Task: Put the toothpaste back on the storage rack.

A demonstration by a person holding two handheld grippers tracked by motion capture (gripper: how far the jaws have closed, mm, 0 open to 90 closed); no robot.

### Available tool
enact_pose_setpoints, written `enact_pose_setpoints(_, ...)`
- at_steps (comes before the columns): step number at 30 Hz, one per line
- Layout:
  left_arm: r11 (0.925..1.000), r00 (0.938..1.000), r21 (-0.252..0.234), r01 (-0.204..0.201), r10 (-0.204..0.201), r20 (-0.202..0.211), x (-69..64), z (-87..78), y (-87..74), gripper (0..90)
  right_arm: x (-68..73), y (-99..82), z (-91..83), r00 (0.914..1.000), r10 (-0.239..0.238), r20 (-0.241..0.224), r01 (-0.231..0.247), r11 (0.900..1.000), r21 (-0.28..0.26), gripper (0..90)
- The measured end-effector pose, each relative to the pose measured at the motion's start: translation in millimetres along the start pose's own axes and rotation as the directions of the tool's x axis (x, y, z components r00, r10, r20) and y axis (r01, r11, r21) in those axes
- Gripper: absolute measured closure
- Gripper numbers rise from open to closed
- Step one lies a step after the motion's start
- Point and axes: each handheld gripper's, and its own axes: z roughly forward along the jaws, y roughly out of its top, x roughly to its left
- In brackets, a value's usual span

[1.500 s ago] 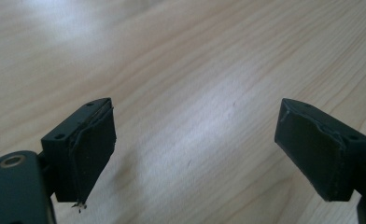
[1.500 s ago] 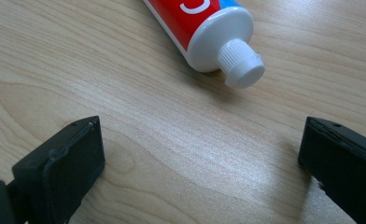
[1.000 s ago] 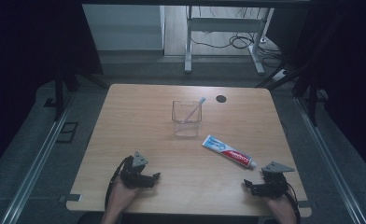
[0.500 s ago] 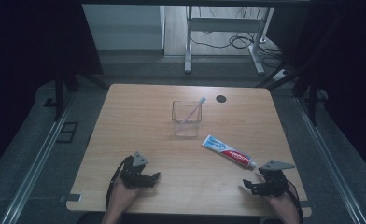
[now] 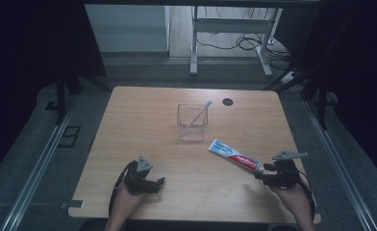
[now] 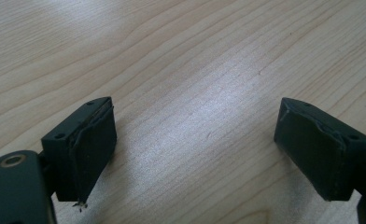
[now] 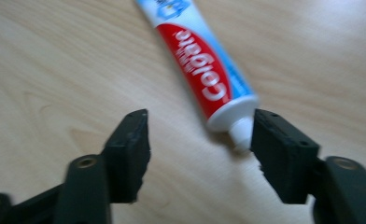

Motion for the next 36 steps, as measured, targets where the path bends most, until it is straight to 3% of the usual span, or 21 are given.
enact_pose_setpoints(8, 1.0000, 1.0000, 0.000, 0.000, 0.000, 0.001, 0.1, 0.0, 0.0, 13.0, -11.6, 22.1, 3.7, 0.9973, -0.069, 0.026, 0.070, 0.9974, -0.016, 57.4)
enact_pose_setpoints(15, 1.0000, 1.0000, 0.003, -0.004, 0.004, -0.001, 0.3, -0.2, 0.0, 13.0, -25.9, 30.7, 13.3, 0.9978, -0.057, 0.032, 0.057, 0.9983, -0.005, 68.2)
enact_pose_setpoints(24, 1.0000, 1.0000, 0.006, -0.007, 0.007, 0.000, 0.5, -0.4, 0.1, 13.0, -36.3, 33.8, 28.9, 0.9963, -0.082, 0.029, 0.082, 0.9966, -0.005, 70.6)
enact_pose_setpoints(36, 1.0000, 1.0000, 0.004, -0.005, 0.005, 0.000, 0.3, -0.3, 0.0, 13.1, -50.6, 39.4, 48.9, 0.9993, -0.034, 0.017, 0.033, 0.9988, 0.035, 69.6)
